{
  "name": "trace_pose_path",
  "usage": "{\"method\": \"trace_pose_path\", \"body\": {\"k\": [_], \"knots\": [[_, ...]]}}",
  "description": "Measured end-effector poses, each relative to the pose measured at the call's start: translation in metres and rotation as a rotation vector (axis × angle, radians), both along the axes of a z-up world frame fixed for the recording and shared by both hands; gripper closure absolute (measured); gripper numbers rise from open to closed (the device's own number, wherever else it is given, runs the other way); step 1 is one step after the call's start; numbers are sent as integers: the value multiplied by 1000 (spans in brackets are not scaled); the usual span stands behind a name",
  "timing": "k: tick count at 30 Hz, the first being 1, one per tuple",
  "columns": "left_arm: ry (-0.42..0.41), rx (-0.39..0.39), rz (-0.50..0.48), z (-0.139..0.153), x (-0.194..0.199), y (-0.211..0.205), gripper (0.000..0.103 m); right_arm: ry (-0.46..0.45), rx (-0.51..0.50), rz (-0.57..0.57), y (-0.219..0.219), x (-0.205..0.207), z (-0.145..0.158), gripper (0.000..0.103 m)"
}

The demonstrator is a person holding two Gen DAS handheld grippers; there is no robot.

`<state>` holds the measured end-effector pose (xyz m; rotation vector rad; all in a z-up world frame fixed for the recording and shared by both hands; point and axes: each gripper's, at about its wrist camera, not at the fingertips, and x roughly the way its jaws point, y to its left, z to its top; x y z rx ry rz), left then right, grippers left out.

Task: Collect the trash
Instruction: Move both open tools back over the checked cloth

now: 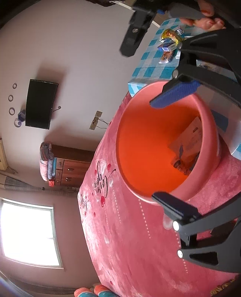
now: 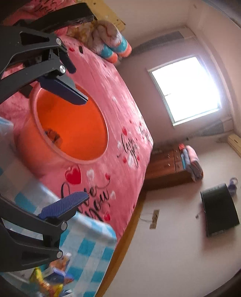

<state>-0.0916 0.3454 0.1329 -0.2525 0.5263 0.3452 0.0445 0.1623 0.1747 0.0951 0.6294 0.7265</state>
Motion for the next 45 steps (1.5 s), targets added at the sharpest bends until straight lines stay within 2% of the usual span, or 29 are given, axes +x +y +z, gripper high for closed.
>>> {"method": "trace_pose_path", "body": {"k": [10, 18, 35, 45], "knots": [[-25, 53, -47, 7, -11, -37, 4, 3, -23, -87, -55, -30, -28, 9], [-31, 66, -89, 9, -16, -66, 4, 26, -3, -143, -92, -48, -39, 9], [12, 109, -156, -1, -15, -124, 4, 34, 25, -209, -157, -70, -62, 9], [69, 121, -201, -18, -15, -155, 4, 29, 28, -256, -197, -74, -78, 8]]}}
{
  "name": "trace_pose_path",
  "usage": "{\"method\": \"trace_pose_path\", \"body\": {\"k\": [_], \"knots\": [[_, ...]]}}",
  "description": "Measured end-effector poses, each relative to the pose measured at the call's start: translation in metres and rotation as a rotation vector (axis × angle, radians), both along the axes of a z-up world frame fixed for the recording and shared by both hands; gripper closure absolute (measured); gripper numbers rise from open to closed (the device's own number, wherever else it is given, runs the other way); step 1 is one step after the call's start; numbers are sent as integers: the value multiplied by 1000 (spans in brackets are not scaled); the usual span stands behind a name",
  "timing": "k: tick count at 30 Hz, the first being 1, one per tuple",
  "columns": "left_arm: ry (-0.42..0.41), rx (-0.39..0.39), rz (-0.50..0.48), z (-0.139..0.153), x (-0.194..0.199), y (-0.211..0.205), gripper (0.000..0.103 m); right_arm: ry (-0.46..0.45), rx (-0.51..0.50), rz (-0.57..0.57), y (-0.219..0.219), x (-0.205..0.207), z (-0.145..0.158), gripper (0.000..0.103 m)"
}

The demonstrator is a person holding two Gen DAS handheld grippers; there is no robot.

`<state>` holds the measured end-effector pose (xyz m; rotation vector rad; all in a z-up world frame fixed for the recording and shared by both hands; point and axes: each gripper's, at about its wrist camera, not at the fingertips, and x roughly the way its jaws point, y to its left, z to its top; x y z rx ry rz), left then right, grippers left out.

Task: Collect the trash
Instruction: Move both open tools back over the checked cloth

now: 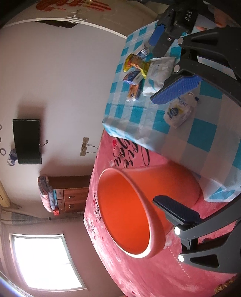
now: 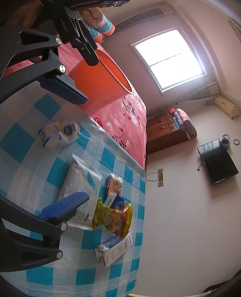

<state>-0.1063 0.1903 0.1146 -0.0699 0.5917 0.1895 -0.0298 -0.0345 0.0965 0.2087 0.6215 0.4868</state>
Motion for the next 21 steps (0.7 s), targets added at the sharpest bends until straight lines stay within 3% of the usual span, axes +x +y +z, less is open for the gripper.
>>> {"method": "trace_pose_path", "body": {"k": [14, 21], "knots": [[77, 14, -56, -21, 11, -36, 4, 18, 10, -74, -51, 7, -17, 8], [144, -14, -82, -39, 24, -53, 4, 24, 7, -135, -81, 14, -22, 8]]}}
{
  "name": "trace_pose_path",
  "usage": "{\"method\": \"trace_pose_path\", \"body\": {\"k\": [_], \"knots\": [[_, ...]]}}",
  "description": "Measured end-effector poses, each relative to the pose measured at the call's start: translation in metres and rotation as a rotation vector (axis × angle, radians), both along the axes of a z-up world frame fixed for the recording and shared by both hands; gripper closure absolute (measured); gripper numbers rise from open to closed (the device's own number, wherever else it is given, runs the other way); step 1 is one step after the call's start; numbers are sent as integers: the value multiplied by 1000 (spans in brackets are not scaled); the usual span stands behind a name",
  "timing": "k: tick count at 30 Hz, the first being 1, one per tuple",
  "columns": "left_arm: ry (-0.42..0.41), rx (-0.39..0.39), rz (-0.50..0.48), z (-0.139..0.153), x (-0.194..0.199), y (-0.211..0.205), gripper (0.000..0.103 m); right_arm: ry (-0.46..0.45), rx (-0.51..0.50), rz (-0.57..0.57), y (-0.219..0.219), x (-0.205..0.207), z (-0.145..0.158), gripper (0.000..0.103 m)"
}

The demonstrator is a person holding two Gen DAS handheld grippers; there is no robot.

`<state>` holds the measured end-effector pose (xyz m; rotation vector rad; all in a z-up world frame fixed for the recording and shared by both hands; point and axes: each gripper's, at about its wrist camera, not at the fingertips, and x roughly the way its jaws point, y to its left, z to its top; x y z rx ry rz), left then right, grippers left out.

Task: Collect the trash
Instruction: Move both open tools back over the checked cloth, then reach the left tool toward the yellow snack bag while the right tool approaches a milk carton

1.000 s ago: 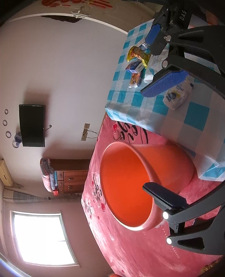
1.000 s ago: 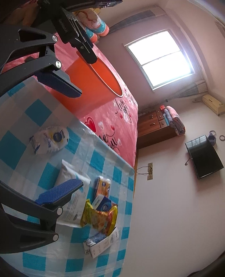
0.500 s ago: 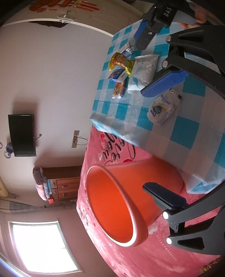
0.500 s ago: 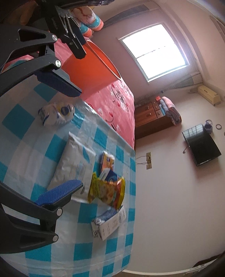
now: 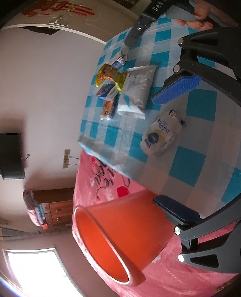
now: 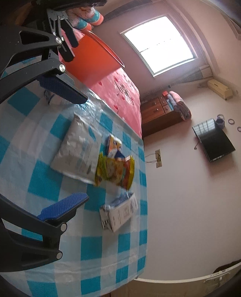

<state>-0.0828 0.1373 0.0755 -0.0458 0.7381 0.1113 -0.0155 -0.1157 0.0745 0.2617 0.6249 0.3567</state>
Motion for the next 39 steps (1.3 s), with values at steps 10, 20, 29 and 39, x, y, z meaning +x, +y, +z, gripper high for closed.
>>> {"method": "trace_pose_path", "body": {"k": [10, 20, 29, 39], "knots": [[8, 16, -139, 0, 34, -57, 4, 79, 43, -114, -59, 21, -23, 8], [20, 81, -314, -9, 98, -141, 4, 142, 107, -255, -122, 39, -33, 8], [56, 141, -271, -37, 156, -177, 6, 167, 134, -275, -144, 61, -37, 8], [87, 157, -226, -51, 183, -181, 33, 205, 152, -263, -143, 78, -49, 8]]}}
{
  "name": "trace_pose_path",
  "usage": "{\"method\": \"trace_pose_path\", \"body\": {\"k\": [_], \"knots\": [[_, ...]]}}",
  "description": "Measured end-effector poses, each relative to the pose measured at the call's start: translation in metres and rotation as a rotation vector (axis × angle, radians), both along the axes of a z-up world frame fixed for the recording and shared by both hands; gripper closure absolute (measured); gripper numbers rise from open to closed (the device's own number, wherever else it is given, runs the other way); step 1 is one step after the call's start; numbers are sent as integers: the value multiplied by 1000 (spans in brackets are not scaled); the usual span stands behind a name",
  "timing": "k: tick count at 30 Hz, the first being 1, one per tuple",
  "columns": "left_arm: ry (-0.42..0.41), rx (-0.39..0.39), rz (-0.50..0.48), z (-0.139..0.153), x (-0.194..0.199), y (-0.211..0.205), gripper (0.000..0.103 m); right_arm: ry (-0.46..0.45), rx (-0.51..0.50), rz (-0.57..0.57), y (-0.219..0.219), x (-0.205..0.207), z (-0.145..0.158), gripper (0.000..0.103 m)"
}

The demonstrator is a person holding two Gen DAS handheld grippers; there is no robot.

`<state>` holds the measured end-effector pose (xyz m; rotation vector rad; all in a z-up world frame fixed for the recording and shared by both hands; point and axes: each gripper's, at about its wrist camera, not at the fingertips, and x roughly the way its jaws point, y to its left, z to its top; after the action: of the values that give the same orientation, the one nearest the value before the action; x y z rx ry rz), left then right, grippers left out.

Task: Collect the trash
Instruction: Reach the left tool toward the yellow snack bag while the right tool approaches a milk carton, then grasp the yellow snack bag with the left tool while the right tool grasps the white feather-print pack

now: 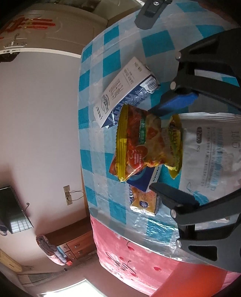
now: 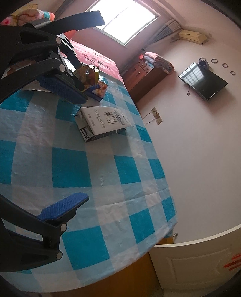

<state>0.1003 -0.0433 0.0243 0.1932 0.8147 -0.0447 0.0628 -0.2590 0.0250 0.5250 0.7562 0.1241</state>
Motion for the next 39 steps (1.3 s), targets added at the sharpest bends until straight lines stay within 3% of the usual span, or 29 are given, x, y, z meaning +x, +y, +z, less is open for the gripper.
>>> {"method": "trace_pose_path", "body": {"k": [2, 5, 13, 27, 39], "knots": [[10, -9, 2, -2, 2, 0, 38, 2, -4, 8, 3, 1, -1, 8], [31, -19, 5, -7, 4, 2, 53, 7, -11, 22, 7, 2, -3, 8], [48, -101, 15, -4, 1, 15, 67, 9, -56, 83, 26, 1, -6, 8], [-23, -209, 9, 33, -38, 53, 71, -7, -127, 190, 63, -5, -6, 8], [-57, -246, 57, 51, -83, 117, 71, -77, -248, 491, 151, -20, 5, 8]]}}
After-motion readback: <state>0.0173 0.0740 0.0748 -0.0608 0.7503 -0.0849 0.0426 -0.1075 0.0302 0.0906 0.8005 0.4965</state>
